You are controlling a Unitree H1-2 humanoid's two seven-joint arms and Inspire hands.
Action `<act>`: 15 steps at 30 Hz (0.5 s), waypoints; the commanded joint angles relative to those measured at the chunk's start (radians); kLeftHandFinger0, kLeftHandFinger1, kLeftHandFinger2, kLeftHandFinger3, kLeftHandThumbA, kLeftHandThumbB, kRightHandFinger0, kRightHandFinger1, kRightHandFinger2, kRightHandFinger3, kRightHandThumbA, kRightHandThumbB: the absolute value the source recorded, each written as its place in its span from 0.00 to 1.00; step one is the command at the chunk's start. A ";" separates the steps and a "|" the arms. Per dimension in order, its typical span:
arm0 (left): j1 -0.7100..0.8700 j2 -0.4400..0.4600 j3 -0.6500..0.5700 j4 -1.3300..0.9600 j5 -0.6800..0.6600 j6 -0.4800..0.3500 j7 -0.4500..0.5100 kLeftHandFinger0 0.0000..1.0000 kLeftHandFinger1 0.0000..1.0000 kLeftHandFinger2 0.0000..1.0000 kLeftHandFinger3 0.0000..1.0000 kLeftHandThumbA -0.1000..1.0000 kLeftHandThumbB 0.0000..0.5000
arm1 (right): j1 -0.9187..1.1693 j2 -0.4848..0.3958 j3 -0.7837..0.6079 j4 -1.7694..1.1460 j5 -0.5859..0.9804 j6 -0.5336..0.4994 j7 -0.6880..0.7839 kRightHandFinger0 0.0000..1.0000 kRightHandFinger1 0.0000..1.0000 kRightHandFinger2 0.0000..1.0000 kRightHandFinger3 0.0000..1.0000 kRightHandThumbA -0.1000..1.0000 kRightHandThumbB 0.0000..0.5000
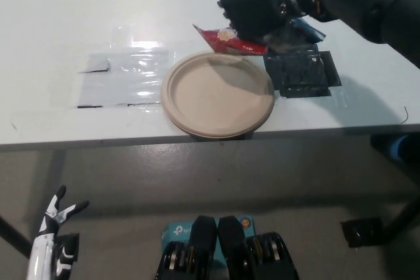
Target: The robot picks up a small bag of sunflower seeds on the right hand side and take it to the empty plate on the left hand side then pours some sunflower seeds on to the plate.
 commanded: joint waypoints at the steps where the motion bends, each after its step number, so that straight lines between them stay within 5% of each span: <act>1: 0.005 -0.003 0.002 -0.020 0.017 -0.059 0.040 0.97 0.79 0.74 1.00 1.00 0.57 | -0.097 -0.002 -0.073 0.076 0.053 0.082 -0.025 0.00 0.00 0.05 0.26 0.00 0.64; 2: 0.017 -0.008 0.008 -0.032 0.035 -0.054 0.050 0.97 0.79 0.74 1.00 1.00 0.57 | -0.102 0.015 -0.054 0.090 0.028 0.076 -0.066 0.00 0.00 0.01 0.22 0.01 0.65; 3: 0.025 0.004 0.013 -0.041 0.029 -0.053 0.042 0.95 0.79 0.74 1.00 1.00 0.57 | -0.091 0.017 -0.051 0.074 0.026 0.049 -0.061 0.03 0.08 0.11 0.30 0.00 0.59; 5: 0.028 0.014 0.011 -0.047 0.007 -0.055 0.032 0.95 0.80 0.74 1.00 1.00 0.58 | -0.078 0.021 -0.049 0.057 0.024 0.036 -0.035 0.00 0.04 0.15 0.34 0.00 0.55; 6: 0.028 0.018 0.014 -0.048 0.007 -0.057 0.031 0.96 0.79 0.73 1.00 1.00 0.56 | -0.081 0.029 -0.082 0.087 0.055 0.058 0.017 0.00 0.00 0.03 0.21 0.00 0.60; 7: 0.021 0.005 0.007 -0.041 0.017 -0.062 0.040 0.97 0.78 0.72 1.00 1.00 0.58 | -0.106 0.030 -0.101 0.125 0.070 0.089 0.044 0.00 0.00 0.00 0.15 0.02 0.69; 8: 0.020 0.003 0.011 -0.037 0.026 -0.070 0.049 0.97 0.77 0.71 1.00 1.00 0.56 | -0.131 0.055 -0.116 0.155 0.086 0.085 0.104 0.00 0.00 0.00 0.20 0.04 0.82; 11: 0.060 -0.010 0.017 -0.058 0.043 -0.067 0.057 0.96 0.77 0.71 1.00 1.00 0.56 | -0.076 0.117 -0.084 0.136 0.041 0.074 0.032 0.00 0.00 0.00 0.17 0.16 0.68; 13: 0.084 -0.022 0.010 -0.086 0.035 -0.062 0.049 1.00 0.77 0.70 1.00 1.00 0.60 | 0.041 0.158 -0.063 0.086 0.025 0.092 0.074 0.00 0.00 0.11 0.10 0.27 0.78; 14: 0.088 -0.027 0.009 -0.090 0.033 -0.069 0.052 1.00 0.77 0.70 1.00 1.00 0.59 | 0.047 0.164 -0.067 0.102 0.032 0.095 0.093 0.00 0.00 0.19 0.09 0.23 0.84; 15: 0.096 -0.027 0.008 -0.098 0.023 -0.072 0.050 1.00 0.77 0.71 1.00 1.00 0.61 | 0.041 0.159 -0.052 0.119 0.010 0.144 0.106 0.00 0.03 0.23 0.19 0.21 0.85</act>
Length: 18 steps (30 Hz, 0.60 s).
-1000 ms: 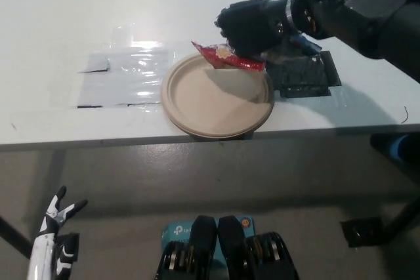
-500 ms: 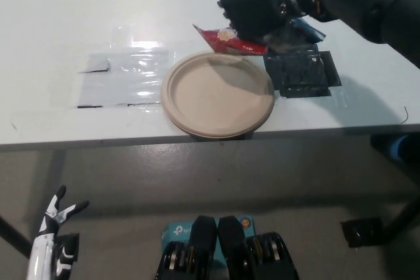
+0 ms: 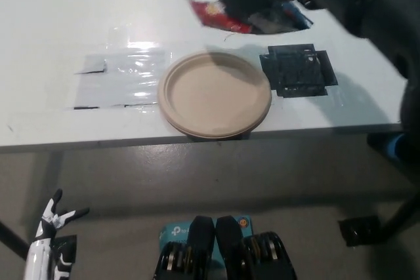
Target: The robot picks up a small bag of sunflower seeds on the right hand side and take it to the empty plate on the left hand side then pours some sunflower seeds on to the plate.
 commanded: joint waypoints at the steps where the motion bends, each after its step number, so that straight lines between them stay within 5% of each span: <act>1: 0.046 -0.006 0.005 -0.054 -0.006 -0.050 0.032 1.00 0.77 0.71 1.00 1.00 0.59 | -0.014 0.025 0.022 0.023 -0.025 0.116 0.067 0.00 0.02 0.27 0.24 0.17 0.84; 2: 0.042 -0.001 0.004 -0.050 -0.014 -0.057 0.030 1.00 0.77 0.72 1.00 1.00 0.58 | -0.065 0.001 0.023 0.056 -0.023 0.122 0.044 0.00 0.00 0.24 0.32 0.22 0.91; 5: 0.051 -0.006 -0.005 -0.044 -0.012 -0.057 0.035 1.00 0.76 0.72 1.00 1.00 0.54 | -0.067 0.004 0.010 0.075 0.005 0.099 0.070 0.00 0.01 0.26 0.35 0.15 0.76; 7: 0.054 0.001 -0.013 -0.053 -0.009 -0.057 0.030 1.00 0.75 0.69 1.00 1.00 0.54 | -0.012 0.009 0.044 0.047 -0.026 0.098 0.034 0.00 0.00 0.22 0.25 0.14 0.76; 9: 0.045 -0.007 -0.011 -0.059 -0.009 -0.057 0.026 1.00 0.74 0.68 1.00 1.00 0.58 | 0.004 -0.007 0.039 0.062 -0.020 0.151 0.022 0.00 0.00 0.18 0.26 0.12 0.81; 10: 0.037 -0.004 -0.007 -0.059 0.001 -0.057 0.034 1.00 0.74 0.68 1.00 1.00 0.55 | -0.004 -0.012 0.015 0.075 0.005 0.167 0.061 0.00 0.00 0.15 0.26 0.24 0.97; 13: 0.027 0.011 -0.004 -0.048 0.000 -0.057 0.045 1.00 0.72 0.67 1.00 1.00 0.54 | -0.022 -0.008 -0.041 0.091 0.061 0.144 0.126 0.00 0.00 0.18 0.39 0.13 0.81; 16: 0.030 0.009 -0.015 -0.043 -0.002 -0.057 0.048 1.00 0.71 0.65 1.00 1.00 0.59 | -0.017 -0.018 -0.053 0.092 0.057 0.166 0.107 0.00 0.00 0.02 0.28 0.20 0.96; 18: 0.047 0.009 -0.022 -0.044 -0.005 -0.057 0.055 1.00 0.71 0.65 1.00 1.00 0.58 | -0.007 -0.020 -0.053 0.091 0.053 0.190 0.092 0.00 0.00 0.01 0.26 0.20 0.95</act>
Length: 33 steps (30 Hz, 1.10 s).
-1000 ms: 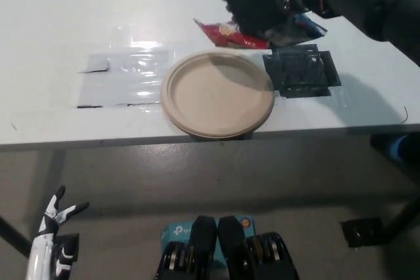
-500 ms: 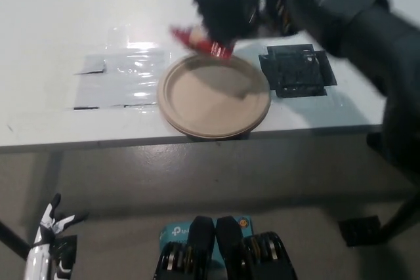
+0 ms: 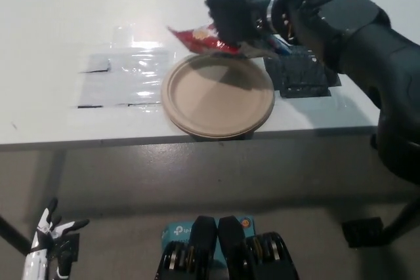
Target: The robot picks up a small bag of sunflower seeds on the right hand side and take it to the empty plate on the left hand side then pours some sunflower seeds on to the plate.
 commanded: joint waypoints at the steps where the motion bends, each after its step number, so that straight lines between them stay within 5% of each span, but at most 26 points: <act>1: 0.025 0.011 -0.009 -0.025 -0.008 -0.037 0.035 1.00 0.72 0.65 1.00 1.00 0.57 | -0.057 -0.027 -0.029 0.011 0.034 0.097 0.017 0.00 0.00 0.04 0.27 0.16 0.93; 4: 0.033 0.008 0.002 -0.034 -0.013 -0.037 0.028 1.00 0.72 0.67 1.00 1.00 0.57 | -0.064 -0.040 -0.035 0.018 0.035 0.122 0.067 0.00 0.00 0.08 0.55 0.18 0.90; 5: 0.030 0.013 0.002 -0.034 -0.017 -0.037 0.032 1.00 0.72 0.66 1.00 1.00 0.56 | -0.084 -0.055 -0.042 0.022 0.039 0.130 0.073 0.00 0.00 0.05 0.47 0.18 0.89; 6: 0.028 0.017 0.001 -0.033 -0.012 -0.037 0.038 1.00 0.71 0.66 1.00 1.00 0.56 | -0.103 -0.064 -0.045 0.028 0.038 0.146 0.104 0.00 0.00 0.04 0.38 0.03 0.83; 7: 0.026 0.019 0.000 -0.030 -0.013 -0.037 0.039 1.00 0.71 0.66 1.00 1.00 0.54 | -0.124 -0.077 -0.049 0.030 0.040 0.147 0.099 0.00 0.00 0.03 0.37 0.11 0.73; 11: 0.032 0.012 0.000 -0.042 -0.012 -0.037 0.034 1.00 0.71 0.64 1.00 1.00 0.55 | -0.147 -0.052 -0.039 0.020 0.027 0.131 0.100 0.00 0.00 0.09 0.43 0.22 0.70; 13: 0.054 0.016 -0.006 -0.052 -0.005 -0.037 0.037 1.00 0.72 0.64 1.00 1.00 0.58 | -0.057 -0.019 0.002 -0.005 -0.010 0.125 0.040 0.00 0.00 0.09 0.37 0.26 0.90; 14: 0.063 0.020 -0.013 -0.055 -0.003 -0.037 0.042 1.00 0.72 0.64 1.00 1.00 0.61 | -0.008 -0.008 0.018 -0.014 -0.023 0.141 0.048 0.00 0.02 0.16 0.34 0.38 0.99; 16: 0.072 0.013 -0.016 -0.061 -0.004 -0.037 0.043 1.00 0.73 0.63 1.00 1.00 0.64 | 0.044 0.002 0.030 -0.013 -0.025 0.167 0.065 0.00 0.07 0.29 0.27 0.46 1.00; 17: 0.071 0.011 -0.005 -0.067 -0.009 -0.037 0.038 1.00 0.73 0.64 1.00 1.00 0.65 | 0.043 0.008 0.029 -0.003 -0.019 0.182 0.091 0.00 0.08 0.32 0.32 0.37 1.00; 18: 0.069 0.022 -0.007 -0.062 -0.008 -0.037 0.046 1.00 0.73 0.64 1.00 1.00 0.59 | 0.014 0.003 0.031 0.004 -0.015 0.164 0.131 0.00 0.03 0.29 0.35 0.36 1.00; 19: 0.068 0.023 -0.006 -0.055 -0.009 -0.037 0.049 1.00 0.73 0.64 1.00 1.00 0.54 | -0.010 -0.014 0.034 0.011 -0.015 0.173 0.109 0.00 0.01 0.28 0.56 0.46 1.00; 20: 0.069 0.022 -0.005 -0.055 -0.009 -0.037 0.051 1.00 0.73 0.64 1.00 1.00 0.53 | -0.014 -0.015 0.037 0.012 -0.014 0.174 0.106 0.00 0.00 0.25 0.59 0.46 1.00; 22: 0.062 0.023 -0.004 -0.049 -0.014 -0.037 0.052 1.00 0.73 0.64 1.00 1.00 0.54 | -0.054 -0.039 -0.005 0.024 0.031 0.186 0.143 0.00 0.00 0.14 0.50 0.19 0.84; 25: 0.054 0.017 -0.002 -0.051 -0.020 -0.037 0.046 1.00 0.74 0.64 1.00 1.00 0.59 | -0.054 -0.040 -0.019 0.025 0.042 0.173 0.169 0.00 0.00 0.05 0.59 0.15 0.75; 26: 0.049 0.020 -0.002 -0.047 -0.025 -0.037 0.047 1.00 0.74 0.64 1.00 1.00 0.59 | -0.049 -0.041 -0.016 0.024 0.035 0.183 0.161 0.00 0.02 0.10 0.61 0.13 0.75; 27: 0.047 0.020 -0.004 -0.043 -0.023 -0.037 0.052 1.00 0.73 0.65 1.00 1.00 0.57 | -0.034 -0.041 -0.013 0.021 0.029 0.200 0.151 0.00 0.00 0.00 0.44 0.33 0.98; 29: 0.043 0.023 -0.007 -0.036 -0.031 -0.037 0.054 1.00 0.73 0.66 1.00 1.00 0.58 | -0.022 -0.040 0.000 0.018 0.014 0.209 0.138 0.00 0.00 0.00 0.50 0.40 1.00; 31: 0.051 0.030 -0.014 -0.032 -0.031 -0.037 0.065 1.00 0.72 0.66 1.00 1.00 0.55 | -0.009 -0.035 0.006 0.013 0.008 0.215 0.140 0.00 0.00 0.00 0.44 0.45 1.00; 33: 0.054 0.020 -0.005 -0.036 -0.029 -0.037 0.060 1.00 0.72 0.67 1.00 1.00 0.55 | -0.007 -0.029 0.008 0.015 0.009 0.212 0.165 0.00 0.00 0.03 0.54 0.37 1.00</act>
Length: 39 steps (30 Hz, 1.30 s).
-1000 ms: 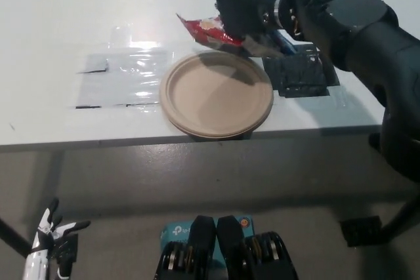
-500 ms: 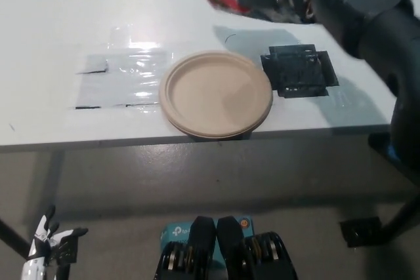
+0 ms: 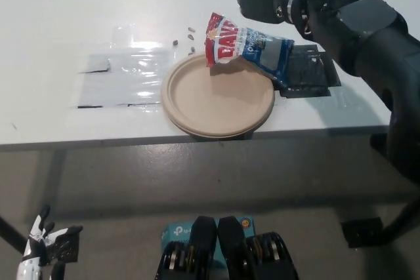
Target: The robot picks up a small bag of sunflower seeds on the right hand side and take it to the empty plate on the left hand side then pours some sunflower seeds on to the plate.
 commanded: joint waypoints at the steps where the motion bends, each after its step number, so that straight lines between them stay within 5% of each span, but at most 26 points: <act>1: 0.015 0.010 0.002 -0.012 -0.022 -0.036 0.032 1.00 0.73 0.67 1.00 1.00 0.55 | -0.046 -0.007 -0.001 0.000 0.008 0.045 0.038 0.00 0.00 0.04 0.54 0.34 1.00; 4: 0.008 0.005 0.003 -0.004 -0.027 -0.036 0.031 1.00 0.73 0.68 1.00 1.00 0.51 | -0.050 -0.015 -0.028 0.005 0.034 0.053 0.020 0.00 0.00 0.04 0.58 0.27 0.98; 7: 0.005 0.009 -0.003 0.001 -0.027 -0.037 0.038 1.00 0.72 0.67 1.00 1.00 0.49 | -0.047 -0.025 -0.100 0.000 0.098 0.048 0.009 0.00 0.00 0.07 0.44 0.14 0.86; 8: 0.005 0.008 -0.006 0.004 -0.018 -0.037 0.047 1.00 0.71 0.66 1.00 1.00 0.47 | -0.051 -0.021 -0.156 0.001 0.146 0.034 0.053 0.00 0.02 0.15 0.60 0.09 0.70; 10: 0.009 0.003 -0.010 0.007 -0.007 -0.037 0.053 1.00 0.71 0.66 1.00 1.00 0.45 | -0.058 -0.012 -0.411 -0.002 0.388 -0.007 0.146 0.08 0.16 0.36 0.67 0.01 0.67; 11: 0.007 -0.001 -0.011 0.012 -0.011 -0.037 0.053 1.00 0.73 0.67 1.00 1.00 0.42 | -0.057 -0.015 -0.511 -0.008 0.470 -0.013 0.123 0.02 0.04 0.18 0.59 0.00 0.81; 12: 0.006 0.001 -0.011 0.016 -0.017 -0.037 0.051 1.00 0.73 0.67 1.00 1.00 0.42 | -0.050 -0.019 -0.591 -0.016 0.535 -0.015 0.082 0.00 0.01 0.13 0.53 0.00 0.84; 13: 0.006 0.003 -0.018 0.020 -0.022 -0.037 0.055 1.00 0.72 0.67 1.00 1.00 0.40 | -0.035 -0.035 -0.748 -0.034 0.677 -0.057 0.018 0.00 0.00 0.02 0.38 0.00 0.72; 14: 0.002 -0.001 -0.017 0.026 -0.024 -0.037 0.051 1.00 0.73 0.66 1.00 1.00 0.39 | -0.022 -0.050 -0.868 -0.055 0.781 -0.107 -0.027 0.00 0.02 0.09 0.13 0.00 0.62; 15: 0.002 -0.006 -0.017 0.028 -0.022 -0.037 0.049 1.00 0.73 0.66 1.00 1.00 0.39 | -0.012 -0.058 -0.932 -0.074 0.832 -0.123 -0.044 0.00 0.07 0.22 0.11 0.00 0.65; 16: 0.001 -0.005 -0.020 0.032 -0.014 -0.037 0.050 1.00 0.72 0.66 1.00 1.00 0.40 | 0.021 -0.072 -1.059 -0.144 0.945 -0.175 -0.092 0.00 0.20 0.48 0.26 0.00 0.48; 17: 0.001 -0.004 -0.022 0.036 -0.016 -0.037 0.048 1.00 0.70 0.67 1.00 1.00 0.41 | 0.056 -0.088 -1.110 -0.229 0.987 -0.195 -0.102 0.10 0.36 0.68 0.46 0.00 0.47; 18: 0.003 -0.007 -0.022 0.042 -0.017 -0.037 0.044 1.00 0.70 0.68 1.00 1.00 0.41 | 0.140 -0.119 -1.166 -0.442 1.037 -0.166 -0.056 0.40 0.63 0.90 0.72 0.28 0.50; 19: 0.000 -0.006 -0.021 0.049 -0.023 -0.037 0.040 0.99 0.71 0.69 1.00 1.00 0.43 | 0.213 -0.140 -1.203 -0.628 1.076 -0.117 0.010 0.72 0.96 1.00 1.00 0.53 0.60; 20: -0.009 -0.004 -0.018 0.060 -0.041 -0.037 0.031 0.97 0.74 0.74 1.00 1.00 0.44 | 0.318 -0.166 -1.249 -0.913 1.128 -0.015 0.118 1.00 1.00 1.00 1.00 0.73 0.68; 22: -0.028 -0.002 -0.013 0.080 -0.062 -0.036 0.021 0.96 0.84 0.85 1.00 1.00 0.46 | 0.443 -0.208 -1.298 -1.268 1.198 0.099 0.237 1.00 1.00 1.00 1.00 0.94 0.73; 24: -0.053 -0.002 -0.006 0.099 -0.092 -0.028 -0.004 1.00 1.00 1.00 1.00 1.00 0.40 | 0.545 -0.229 -1.351 -1.535 1.266 0.165 0.261 1.00 1.00 1.00 1.00 0.99 0.68; 29: -0.138 0.014 -0.030 0.159 -0.147 -0.001 -0.056 1.00 1.00 1.00 1.00 1.00 0.48 | 0.756 -0.285 -1.409 -1.931 1.339 0.166 0.159 1.00 1.00 1.00 1.00 1.00 0.60; 34: -0.220 0.009 -0.058 0.223 -0.184 0.022 -0.101 1.00 1.00 1.00 1.00 1.00 0.63 | 1.038 -0.275 -1.302 -2.287 1.295 0.196 0.036 1.00 1.00 1.00 1.00 1.00 0.69; 36: -0.241 0.006 -0.067 0.246 -0.193 0.021 -0.113 1.00 1.00 1.00 1.00 1.00 0.61 | 1.141 -0.253 -1.242 -2.305 1.159 0.095 -0.040 1.00 1.00 1.00 1.00 1.00 0.48; 39: -0.274 0.000 -0.072 0.279 -0.209 0.006 -0.121 1.00 1.00 1.00 1.00 1.00 0.65 | 1.220 -0.214 -1.183 -2.347 1.049 0.081 -0.045 1.00 1.00 1.00 1.00 1.00 0.66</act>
